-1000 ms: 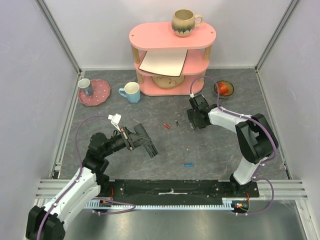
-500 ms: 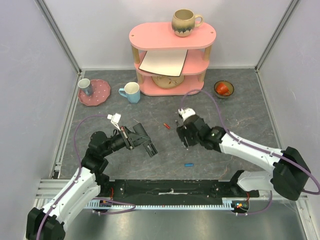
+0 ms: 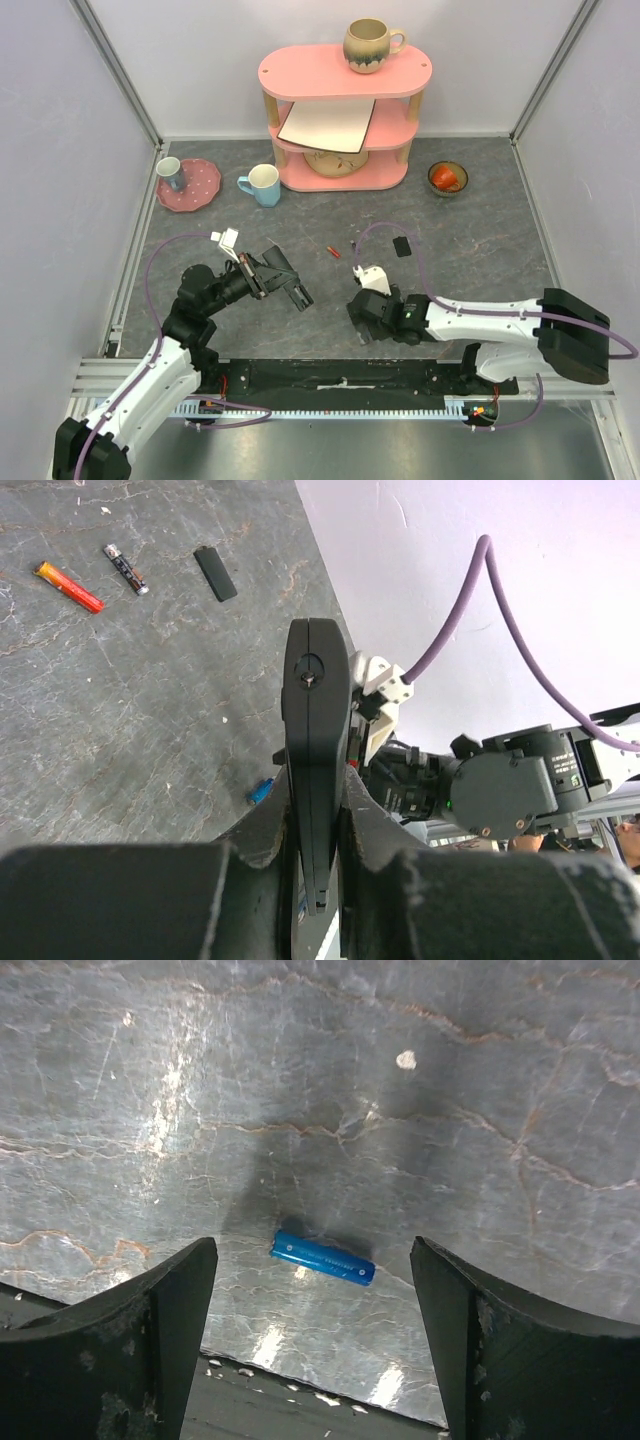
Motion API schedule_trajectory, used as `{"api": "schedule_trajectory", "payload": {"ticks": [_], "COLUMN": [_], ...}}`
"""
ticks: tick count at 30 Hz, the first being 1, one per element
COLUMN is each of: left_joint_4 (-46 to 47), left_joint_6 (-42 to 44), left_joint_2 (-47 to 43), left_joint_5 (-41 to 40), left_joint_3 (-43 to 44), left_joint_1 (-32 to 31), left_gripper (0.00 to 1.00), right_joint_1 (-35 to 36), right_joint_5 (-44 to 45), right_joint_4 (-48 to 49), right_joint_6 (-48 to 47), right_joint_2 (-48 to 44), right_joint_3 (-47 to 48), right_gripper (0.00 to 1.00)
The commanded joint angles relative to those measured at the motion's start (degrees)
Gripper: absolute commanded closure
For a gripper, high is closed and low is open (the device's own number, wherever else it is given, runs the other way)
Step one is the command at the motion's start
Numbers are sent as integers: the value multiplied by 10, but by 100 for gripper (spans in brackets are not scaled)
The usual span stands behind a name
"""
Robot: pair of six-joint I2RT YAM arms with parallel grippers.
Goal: Load the batteries into the remote control
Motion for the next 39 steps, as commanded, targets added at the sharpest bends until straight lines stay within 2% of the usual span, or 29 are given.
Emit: {"api": "schedule_trajectory", "payload": {"ticks": [1, 9, 13, 21, 32, 35, 36, 39], "left_joint_4": [6, 5, 5, 4, 1, -1, -1, 0], "left_joint_6": [16, 16, 15, 15, 14, 14, 15, 16], "left_joint_2": [-8, -14, -15, -20, -28, -29, -28, -25], "left_joint_5": [1, -5, -5, -7, -4, -4, -4, -4], "left_joint_3": [-4, -11, -14, -19, -22, -22, -22, -21], "left_joint_1": [2, 3, 3, 3, 3, 3, 3, 2], "left_gripper": [98, 98, 98, 98, 98, 98, 98, 98], "right_joint_1": [29, 36, 37, 37, 42, 41, 41, 41], "right_joint_5": [57, 79, 71, 55, 45, 49, 48, 44], "right_joint_4": [-4, -16, -10, -1, -1, -5, -8, -12], "right_joint_6": [82, 119, 119, 140, 142, 141, 142, 144], "right_joint_2": [24, 25, 39, 32, 30, 29, 30, 32], "right_joint_3": [17, 10, 10, -10, -17, -14, -11, -8], "right_gripper": [14, 20, 25, 29, 43, 41, 35, 28]}}
